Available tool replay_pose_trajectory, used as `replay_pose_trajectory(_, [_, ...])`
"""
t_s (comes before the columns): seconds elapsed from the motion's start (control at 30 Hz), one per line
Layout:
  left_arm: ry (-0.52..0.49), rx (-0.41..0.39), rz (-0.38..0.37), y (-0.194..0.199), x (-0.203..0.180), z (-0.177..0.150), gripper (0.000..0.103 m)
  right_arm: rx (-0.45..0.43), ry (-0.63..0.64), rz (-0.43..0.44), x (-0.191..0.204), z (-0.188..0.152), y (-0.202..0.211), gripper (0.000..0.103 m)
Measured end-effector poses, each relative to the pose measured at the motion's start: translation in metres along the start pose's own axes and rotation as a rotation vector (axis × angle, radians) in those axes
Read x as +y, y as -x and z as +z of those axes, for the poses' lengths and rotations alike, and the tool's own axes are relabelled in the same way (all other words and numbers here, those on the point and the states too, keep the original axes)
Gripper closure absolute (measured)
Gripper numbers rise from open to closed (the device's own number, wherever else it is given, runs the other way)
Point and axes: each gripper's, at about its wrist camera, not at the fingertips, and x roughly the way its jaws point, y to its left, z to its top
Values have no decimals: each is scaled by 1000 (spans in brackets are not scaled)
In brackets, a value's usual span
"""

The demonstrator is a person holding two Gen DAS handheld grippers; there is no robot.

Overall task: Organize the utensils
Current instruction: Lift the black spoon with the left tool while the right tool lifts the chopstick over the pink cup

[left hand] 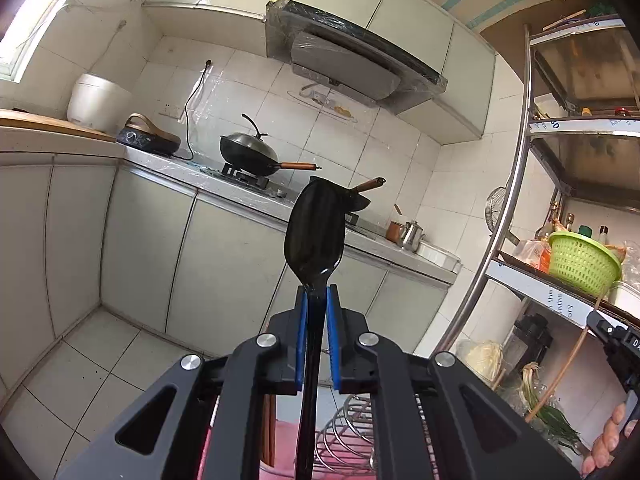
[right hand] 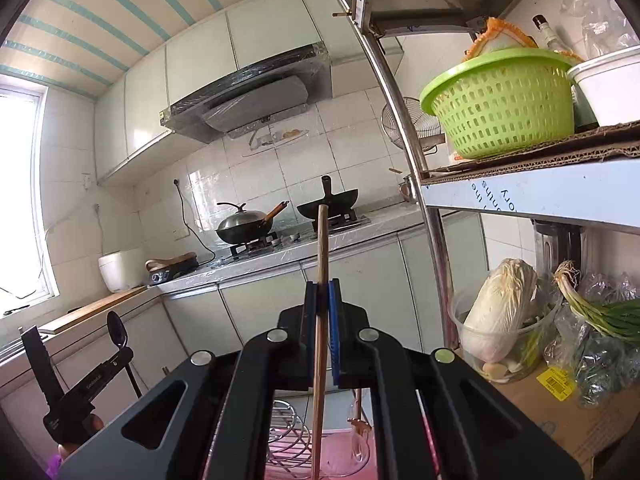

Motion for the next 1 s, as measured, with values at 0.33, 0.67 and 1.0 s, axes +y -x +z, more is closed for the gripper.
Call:
replay_pose_trajectory(0.33, [-75,-75,51,-28,2,-25,95,-42,53,-59,-5,-8,-21,97])
replay_pose_trajectory(0.67, [-69,-66,35,-30,10,-48,95,-2,77,-64,-3,-31,-34,97])
replay_pose_trajectory(1.0, [-66,-38,18,-15,9,-66,95,46,40,-55,-7,-48,-32,97])
